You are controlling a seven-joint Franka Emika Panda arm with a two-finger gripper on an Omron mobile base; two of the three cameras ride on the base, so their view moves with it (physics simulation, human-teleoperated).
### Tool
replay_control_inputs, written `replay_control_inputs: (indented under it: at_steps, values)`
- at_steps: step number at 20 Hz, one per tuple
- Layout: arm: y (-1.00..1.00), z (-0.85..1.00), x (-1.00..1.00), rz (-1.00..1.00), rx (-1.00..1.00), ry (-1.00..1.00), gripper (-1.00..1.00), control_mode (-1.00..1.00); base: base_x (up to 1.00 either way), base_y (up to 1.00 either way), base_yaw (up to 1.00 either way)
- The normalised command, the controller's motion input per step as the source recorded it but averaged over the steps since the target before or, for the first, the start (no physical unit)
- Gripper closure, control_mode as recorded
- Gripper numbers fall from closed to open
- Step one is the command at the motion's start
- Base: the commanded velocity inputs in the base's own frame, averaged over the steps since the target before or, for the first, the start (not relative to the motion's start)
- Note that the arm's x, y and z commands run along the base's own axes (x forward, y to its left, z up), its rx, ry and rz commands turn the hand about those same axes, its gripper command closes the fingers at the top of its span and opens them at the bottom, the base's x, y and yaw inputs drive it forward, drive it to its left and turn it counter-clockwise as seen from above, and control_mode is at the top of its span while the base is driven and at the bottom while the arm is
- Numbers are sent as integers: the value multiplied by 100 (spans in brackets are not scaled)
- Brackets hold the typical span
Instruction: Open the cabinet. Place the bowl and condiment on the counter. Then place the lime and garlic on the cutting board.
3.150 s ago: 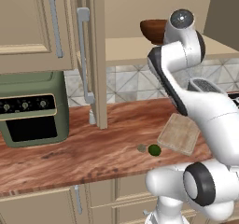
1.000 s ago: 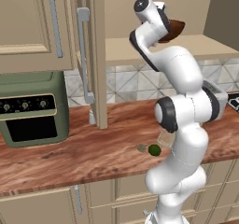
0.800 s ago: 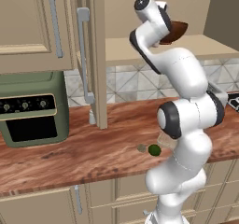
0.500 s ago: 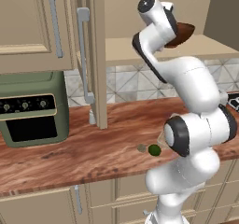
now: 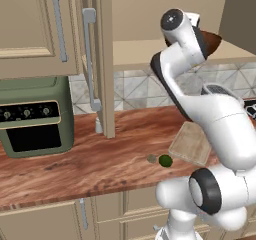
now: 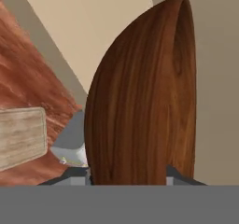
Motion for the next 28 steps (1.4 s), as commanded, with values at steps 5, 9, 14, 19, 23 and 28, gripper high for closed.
replay_control_inputs:
  at_steps: [5, 9, 14, 19, 23, 28]
  values:
    - [0, -28, -100, 19, 0, 0, 100, -100, 0, 0, 0]
    - [0, -42, -100, 24, 0, 0, 100, -100, 0, 0, 0]
    - [3, -53, -100, 27, -3, 3, 100, -100, 0, 0, 0]
    - [12, -70, -66, 32, -4, 5, 100, -100, 0, 0, 0]
    - [17, -62, 18, 39, -8, 6, 100, -100, 0, 0, 0]
    - [13, -56, 79, 39, -8, 10, 100, -100, 0, 0, 0]
